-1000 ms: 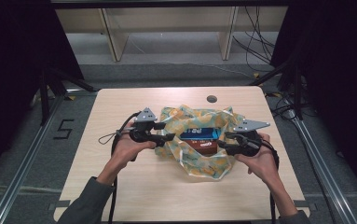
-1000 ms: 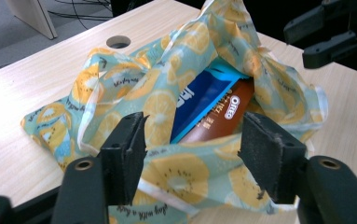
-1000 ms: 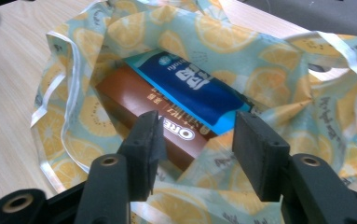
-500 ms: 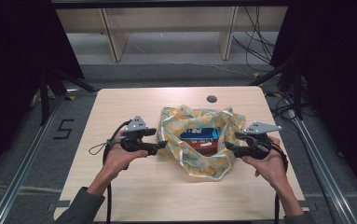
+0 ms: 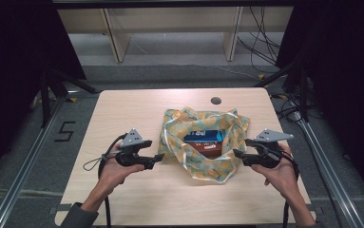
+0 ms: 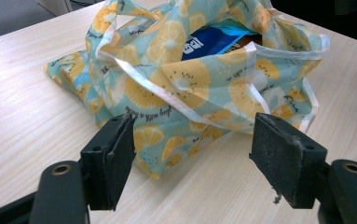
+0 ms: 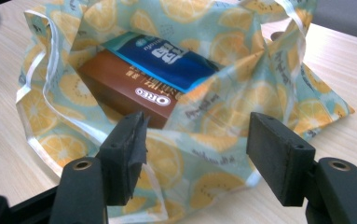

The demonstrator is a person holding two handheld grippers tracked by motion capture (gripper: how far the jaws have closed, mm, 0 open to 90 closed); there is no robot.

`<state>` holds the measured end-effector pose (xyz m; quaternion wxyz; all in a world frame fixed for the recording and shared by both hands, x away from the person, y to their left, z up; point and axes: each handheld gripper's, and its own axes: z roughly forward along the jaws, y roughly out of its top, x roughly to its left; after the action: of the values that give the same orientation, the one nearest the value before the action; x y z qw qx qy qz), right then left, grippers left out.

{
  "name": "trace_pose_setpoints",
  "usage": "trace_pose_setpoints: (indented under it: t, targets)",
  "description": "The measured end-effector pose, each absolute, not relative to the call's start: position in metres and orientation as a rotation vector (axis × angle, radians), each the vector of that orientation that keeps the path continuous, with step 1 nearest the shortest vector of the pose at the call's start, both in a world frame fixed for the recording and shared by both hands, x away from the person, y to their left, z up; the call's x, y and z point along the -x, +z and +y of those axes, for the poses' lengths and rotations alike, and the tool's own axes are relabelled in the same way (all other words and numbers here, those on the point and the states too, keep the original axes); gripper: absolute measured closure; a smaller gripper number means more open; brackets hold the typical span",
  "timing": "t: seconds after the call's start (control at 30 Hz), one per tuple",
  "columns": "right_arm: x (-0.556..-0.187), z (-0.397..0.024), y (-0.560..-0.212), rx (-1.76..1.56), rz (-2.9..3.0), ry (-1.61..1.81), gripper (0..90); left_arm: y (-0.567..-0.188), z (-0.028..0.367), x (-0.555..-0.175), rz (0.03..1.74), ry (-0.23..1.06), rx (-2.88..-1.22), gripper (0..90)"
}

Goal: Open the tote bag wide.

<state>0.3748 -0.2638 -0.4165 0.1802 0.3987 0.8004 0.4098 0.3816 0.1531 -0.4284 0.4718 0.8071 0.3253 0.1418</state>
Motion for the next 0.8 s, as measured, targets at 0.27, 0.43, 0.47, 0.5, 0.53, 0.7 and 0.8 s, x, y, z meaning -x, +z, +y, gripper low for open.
trace_pose_setpoints:
  t: [0.27, 0.43, 0.47, 0.5, 0.53, 0.7, 0.8]
  targets:
    - [-0.371, -0.273, -0.423, -1.136, 2.258, 1.148, 37.1, -0.438, 0.156, -0.366, 0.810, 0.347, -2.000, 28.3]
    - [-0.364, -0.274, -0.425, -1.160, 2.240, 1.167, 36.6, -0.444, 0.155, -0.359, 0.802, 0.347, -2.009, 27.3]
    - [-0.364, -0.275, -0.425, -1.137, 2.241, 1.164, 36.5, -0.445, 0.156, -0.358, 0.787, 0.350, -2.019, 27.2]
    - [-0.363, -0.276, -0.425, -1.132, 2.243, 1.164, 36.5, -0.446, 0.156, -0.357, 0.790, 0.353, -2.010, 27.0]
    - [-0.360, -0.275, -0.426, -1.165, 2.240, 1.170, 36.4, -0.448, 0.155, -0.356, 0.807, 0.344, -2.002, 26.9]
    - [-0.354, -0.276, -0.433, -1.165, 2.240, 1.184, 35.1, -0.453, 0.158, -0.349, 0.815, 0.338, -2.010, 26.1]
    - [-0.350, -0.277, -0.438, -1.142, 2.257, 1.165, 33.9, -0.458, 0.158, -0.345, 0.832, 0.335, -1.998, 23.9]
